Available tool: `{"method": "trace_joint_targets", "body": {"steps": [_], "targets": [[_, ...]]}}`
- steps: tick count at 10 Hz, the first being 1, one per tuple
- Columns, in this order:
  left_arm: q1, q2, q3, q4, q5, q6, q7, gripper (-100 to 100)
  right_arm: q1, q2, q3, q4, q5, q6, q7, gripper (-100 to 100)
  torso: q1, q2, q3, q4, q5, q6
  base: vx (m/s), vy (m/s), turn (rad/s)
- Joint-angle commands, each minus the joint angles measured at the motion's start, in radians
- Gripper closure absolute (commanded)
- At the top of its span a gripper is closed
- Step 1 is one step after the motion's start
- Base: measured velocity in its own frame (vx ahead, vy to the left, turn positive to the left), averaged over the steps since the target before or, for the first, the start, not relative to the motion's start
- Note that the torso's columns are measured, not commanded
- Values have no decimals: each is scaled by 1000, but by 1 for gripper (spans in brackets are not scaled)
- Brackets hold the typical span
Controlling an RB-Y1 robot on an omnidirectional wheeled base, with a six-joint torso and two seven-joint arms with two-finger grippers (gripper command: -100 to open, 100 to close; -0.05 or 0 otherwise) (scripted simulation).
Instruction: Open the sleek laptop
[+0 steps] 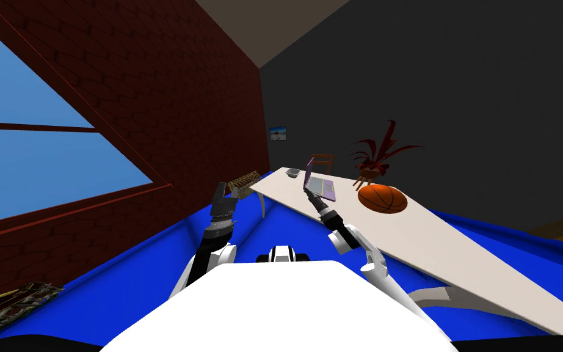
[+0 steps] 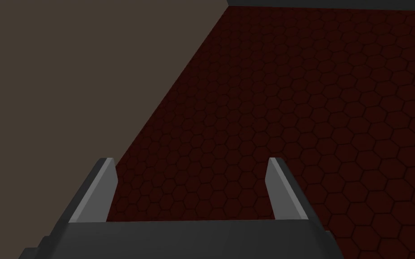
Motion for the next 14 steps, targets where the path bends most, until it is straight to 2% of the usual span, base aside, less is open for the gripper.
{"method": "trace_joint_targets", "body": {"steps": [1, 2, 3, 4, 5, 6, 7, 8, 9, 11, 12, 13, 14], "targets": [[0, 0, 0, 0, 0, 0, 0, 0, -38, -54, 15, 41, 20, 66, 24, -100, -2, 1, 0, 0, 0, 0, 35, 90, 62], [0, 0, 0, 0, 0, 0, 0, 0, -62, -84, 24, 69, 32, 95, 38, -100, -2, 1, 1, 0, -1, 0, 28, 107, 80], [0, 0, 0, 0, 0, 0, 0, 0, -62, -87, 24, 70, 32, 110, 38, -100, -1, 1, 0, 0, 0, 0, 26, 96, 33], [0, 0, 0, 0, 0, 0, 0, 0, -86, -122, 33, 101, 45, 144, 53, -100, -2, 1, 1, 0, 0, 0, 39, 91, 56], [0, 0, 0, 0, 0, 0, 0, 0, -86, -122, 33, 101, 45, 150, 53, -100, -2, 0, 0, 0, 0, 0, 35, 66, 31], [0, 0, 0, 0, 0, 0, 0, 0, -111, -157, 42, 133, 58, 189, 67, -100, -3, 0, 0, 0, -1, 0, 32, 86, 64], [0, 0, 0, 0, 0, 0, 0, 0, -111, -157, 42, 133, 58, 190, 67, -100, -1, 0, 0, 0, 0, 0, 28, 79, 33], [0, 0, 0, 0, 0, 0, 0, 0, -136, -194, 52, 167, 71, 229, 82, -100, -2, 1, 1, 0, 0, 0, 34, 86, 55], [0, 0, 0, 0, 0, 0, 0, 0, -136, -194, 52, 167, 71, 231, 82, -100, -1, 1, 0, 0, 0, 0, 28, 67, 28], [0, 0, 0, 0, 0, 0, 0, 0, -186, -260, 70, 231, 96, 299, 111, -100, -1, 1, 1, 0, 0, 0, 31, 107, 87], [0, 0, 0, 0, 0, 0, 0, 0, -186, -272, 70, 238, 96, 313, 111, -100, 1, 0, 0, 0, 0, 0, 35, 101, 24], [0, 0, 0, 0, 0, 0, 0, 0, -211, -309, 79, 268, 109, 352, 125, -100, -1, 0, 0, 0, 0, 1, 28, 96, 47], [0, 0, 0, 0, 0, 0, 0, 0, -211, -313, 79, 274, 109, 354, 125, -100, -2, 0, 0, 0, -1, 0, 27, 68, 31]]}}
